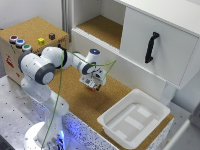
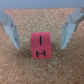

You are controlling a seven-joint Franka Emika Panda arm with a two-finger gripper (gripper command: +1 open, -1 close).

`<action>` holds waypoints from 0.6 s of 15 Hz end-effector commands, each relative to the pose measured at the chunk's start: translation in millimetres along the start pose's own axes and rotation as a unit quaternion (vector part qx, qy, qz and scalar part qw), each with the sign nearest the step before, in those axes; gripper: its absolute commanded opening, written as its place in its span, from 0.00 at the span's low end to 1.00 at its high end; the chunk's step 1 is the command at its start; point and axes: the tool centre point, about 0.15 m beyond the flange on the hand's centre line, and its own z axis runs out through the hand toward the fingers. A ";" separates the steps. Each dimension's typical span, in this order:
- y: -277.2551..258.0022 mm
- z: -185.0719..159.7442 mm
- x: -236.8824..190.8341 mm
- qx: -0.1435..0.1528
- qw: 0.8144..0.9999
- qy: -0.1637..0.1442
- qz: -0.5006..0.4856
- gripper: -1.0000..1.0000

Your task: Push the pink block towards the left

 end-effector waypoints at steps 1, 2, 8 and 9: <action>-5.9 0.8 8.1 -0.008 1.000 -0.009 0.010 1.00; -5.9 0.8 8.1 -0.008 1.000 -0.009 0.010 1.00; 18.8 -24.0 0.3 -0.029 0.999 0.013 -0.023 1.00; 29.4 -27.6 -0.2 -0.039 0.999 0.012 -0.023 1.00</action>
